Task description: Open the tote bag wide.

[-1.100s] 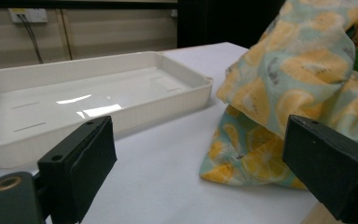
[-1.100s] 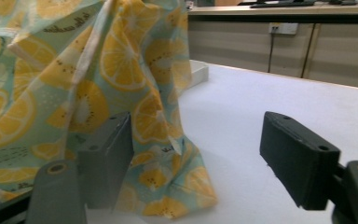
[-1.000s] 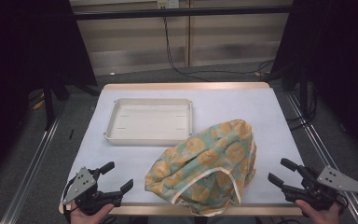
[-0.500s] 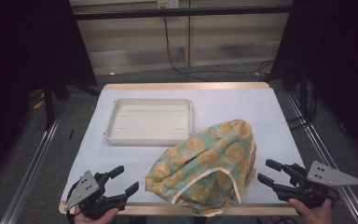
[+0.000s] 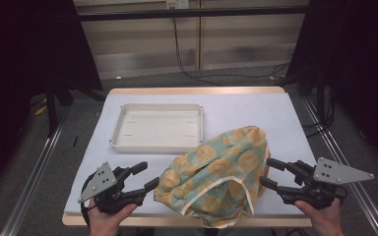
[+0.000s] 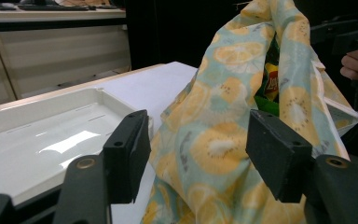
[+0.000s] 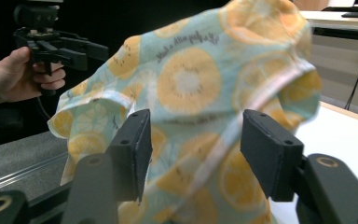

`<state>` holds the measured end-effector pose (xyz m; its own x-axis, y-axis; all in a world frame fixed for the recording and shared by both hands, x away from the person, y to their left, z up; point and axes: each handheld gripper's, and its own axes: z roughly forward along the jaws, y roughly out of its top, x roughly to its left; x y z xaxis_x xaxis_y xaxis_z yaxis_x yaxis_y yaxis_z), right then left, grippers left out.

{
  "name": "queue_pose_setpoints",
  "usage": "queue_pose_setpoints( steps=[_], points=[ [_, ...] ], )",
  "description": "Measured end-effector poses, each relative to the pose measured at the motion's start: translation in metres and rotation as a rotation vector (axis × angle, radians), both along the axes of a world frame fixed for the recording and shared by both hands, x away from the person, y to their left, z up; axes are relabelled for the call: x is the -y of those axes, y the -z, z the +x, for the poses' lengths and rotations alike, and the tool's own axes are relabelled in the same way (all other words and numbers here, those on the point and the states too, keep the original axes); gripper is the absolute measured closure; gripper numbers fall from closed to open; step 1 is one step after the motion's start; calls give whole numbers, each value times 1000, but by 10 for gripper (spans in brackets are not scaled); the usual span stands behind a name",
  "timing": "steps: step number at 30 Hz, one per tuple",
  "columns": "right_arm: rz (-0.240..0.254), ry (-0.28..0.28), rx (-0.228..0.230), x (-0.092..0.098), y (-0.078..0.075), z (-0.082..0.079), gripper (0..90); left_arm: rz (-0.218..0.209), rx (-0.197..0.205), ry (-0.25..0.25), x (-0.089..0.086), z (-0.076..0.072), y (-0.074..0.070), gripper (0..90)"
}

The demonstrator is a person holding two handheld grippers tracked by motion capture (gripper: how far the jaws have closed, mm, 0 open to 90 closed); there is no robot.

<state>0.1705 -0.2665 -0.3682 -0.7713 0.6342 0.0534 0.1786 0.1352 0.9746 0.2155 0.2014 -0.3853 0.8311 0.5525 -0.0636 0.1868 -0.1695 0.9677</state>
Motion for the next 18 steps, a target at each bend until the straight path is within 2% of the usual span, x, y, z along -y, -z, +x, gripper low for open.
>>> queue_pose_setpoints(
  steps=[2,5,7,9,10,11,13,14,16,18],
  points=[
    [7,-3,11,-2,-4,5,415,-7,-17,11,7,7,-1,424],
    [5,6,-3,-2,-11,13,403,-15,-30,51,17,20,-1,426],
    [-5,23,-5,-3,-13,18,396,-5,-36,51,24,28,-1,426],
    [-17,37,-9,-3,-15,22,390,-27,-61,78,32,36,0,425],
    [-17,37,-9,-3,-15,22,390,-27,-61,78,32,36,0,424],
    [-21,40,-11,-2,-17,26,384,-22,-63,104,41,42,-2,415],
    [-17,46,-7,-2,-19,29,380,-19,-59,120,48,46,-8,412],
    [-13,32,-8,-2,-20,31,378,-16,-46,121,52,47,-11,411],
    [-26,40,-12,-5,-23,34,364,-1,-30,124,59,49,-18,412],
    [-32,35,6,-7,-27,37,357,-22,-27,139,66,51,-21,439]
  ],
)
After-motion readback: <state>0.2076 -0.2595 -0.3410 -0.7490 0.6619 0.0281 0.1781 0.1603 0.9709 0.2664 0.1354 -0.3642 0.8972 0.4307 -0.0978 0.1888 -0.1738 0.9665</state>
